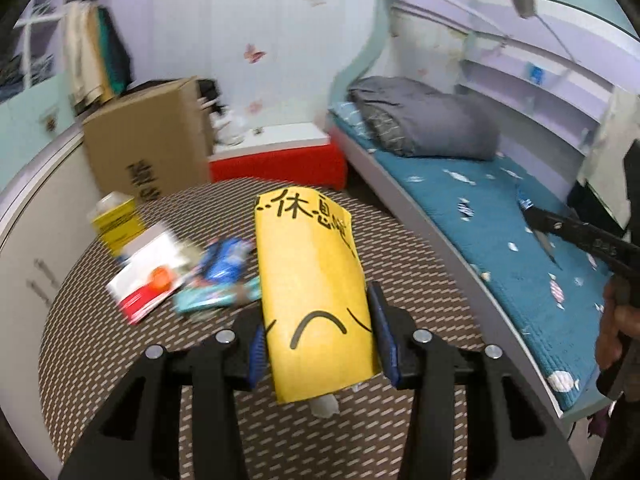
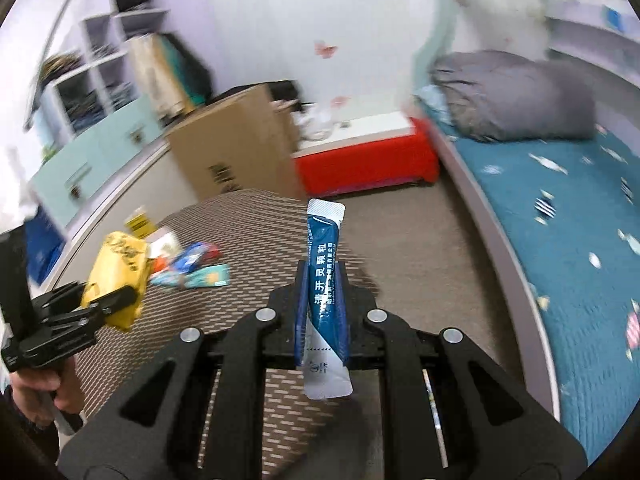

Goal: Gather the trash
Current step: 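Carry the tube and yellow packet to the wastebasket and release both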

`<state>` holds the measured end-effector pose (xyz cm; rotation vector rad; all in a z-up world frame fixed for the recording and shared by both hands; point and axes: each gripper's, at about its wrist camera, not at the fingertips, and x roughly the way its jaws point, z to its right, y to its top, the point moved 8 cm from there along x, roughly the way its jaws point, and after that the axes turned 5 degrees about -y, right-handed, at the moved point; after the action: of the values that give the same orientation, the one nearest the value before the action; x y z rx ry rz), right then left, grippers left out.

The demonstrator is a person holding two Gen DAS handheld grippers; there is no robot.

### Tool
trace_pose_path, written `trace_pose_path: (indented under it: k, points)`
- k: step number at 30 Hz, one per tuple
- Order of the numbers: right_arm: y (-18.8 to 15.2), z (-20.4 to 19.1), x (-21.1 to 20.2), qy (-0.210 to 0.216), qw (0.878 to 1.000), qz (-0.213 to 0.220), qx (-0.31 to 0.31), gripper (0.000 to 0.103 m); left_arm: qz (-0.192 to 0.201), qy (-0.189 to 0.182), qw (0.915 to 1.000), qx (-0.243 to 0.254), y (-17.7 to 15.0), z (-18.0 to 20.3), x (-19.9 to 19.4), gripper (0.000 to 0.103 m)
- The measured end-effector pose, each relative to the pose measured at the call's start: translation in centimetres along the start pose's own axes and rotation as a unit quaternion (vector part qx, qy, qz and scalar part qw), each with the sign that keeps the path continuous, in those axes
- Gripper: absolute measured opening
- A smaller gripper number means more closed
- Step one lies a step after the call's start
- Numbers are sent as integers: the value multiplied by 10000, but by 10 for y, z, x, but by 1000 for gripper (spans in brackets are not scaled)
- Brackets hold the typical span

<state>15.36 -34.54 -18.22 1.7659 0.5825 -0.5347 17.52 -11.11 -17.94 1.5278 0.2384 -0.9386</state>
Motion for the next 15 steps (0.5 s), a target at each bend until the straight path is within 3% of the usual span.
trace_pose_path:
  k: [6, 15]
  points:
    - [-30, 76, 23, -495, 9958, -385, 674, 13, -126, -516, 9976, 453, 16, 68, 29, 44]
    - [-97, 143, 104, -654, 9774, -1313, 1523, 15, -496, -845, 9919, 806, 15, 126, 75, 44]
